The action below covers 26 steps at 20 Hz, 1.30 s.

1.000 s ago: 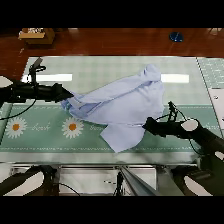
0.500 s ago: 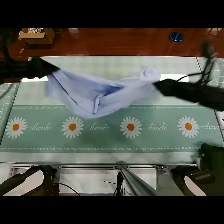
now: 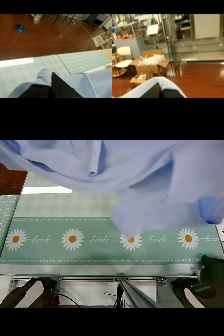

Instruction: Fold the shirts.

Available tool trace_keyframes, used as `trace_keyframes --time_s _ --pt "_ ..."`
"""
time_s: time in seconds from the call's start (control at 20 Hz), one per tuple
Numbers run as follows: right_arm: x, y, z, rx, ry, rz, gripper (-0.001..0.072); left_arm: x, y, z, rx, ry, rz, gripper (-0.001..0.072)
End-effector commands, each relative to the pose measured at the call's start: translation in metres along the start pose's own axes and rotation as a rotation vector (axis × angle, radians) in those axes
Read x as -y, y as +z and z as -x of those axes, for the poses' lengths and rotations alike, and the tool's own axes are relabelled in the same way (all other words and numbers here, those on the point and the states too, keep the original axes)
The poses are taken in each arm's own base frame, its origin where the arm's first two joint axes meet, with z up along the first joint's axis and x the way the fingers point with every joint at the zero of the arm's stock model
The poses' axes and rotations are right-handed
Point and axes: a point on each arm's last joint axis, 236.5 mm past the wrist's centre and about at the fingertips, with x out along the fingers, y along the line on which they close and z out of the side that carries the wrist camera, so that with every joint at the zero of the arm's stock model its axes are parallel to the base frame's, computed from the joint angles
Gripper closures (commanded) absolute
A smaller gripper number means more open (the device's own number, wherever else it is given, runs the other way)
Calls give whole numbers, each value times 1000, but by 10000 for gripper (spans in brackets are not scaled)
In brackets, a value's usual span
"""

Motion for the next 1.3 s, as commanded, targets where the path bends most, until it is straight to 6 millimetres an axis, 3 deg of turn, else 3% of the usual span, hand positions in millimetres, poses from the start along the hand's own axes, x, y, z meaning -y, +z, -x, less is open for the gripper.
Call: trace_keyframes --time_s 0.0,0.2,0.4,0.6,0.65,0.75,0.9,1.25 --pt "0 20 27 4 -38 42 686 49 -15 33 -12 61 -63 690" --pt "18 -36 42 -242 -112 61 686 58 -76 59 -208 169 -51 690" --pt "30 -97 75 -527 -170 52 686 79 -119 84 -318 214 -22 691" --pt "41 -163 109 -886 -220 30 686 62 -146 93 -345 301 42 691" --pt "41 -172 106 -924 -210 29 686 53 -159 91 -371 302 84 691" --pt "40 -195 86 -986 -172 26 686 28 -194 83 -453 291 195 691" --pt "56 -242 50 -1113 -156 52 686 -17 -254 68 -565 266 379 690" --pt "98 -330 -84 -1079 -135 98 686 -110 -327 19 -494 284 686 690"
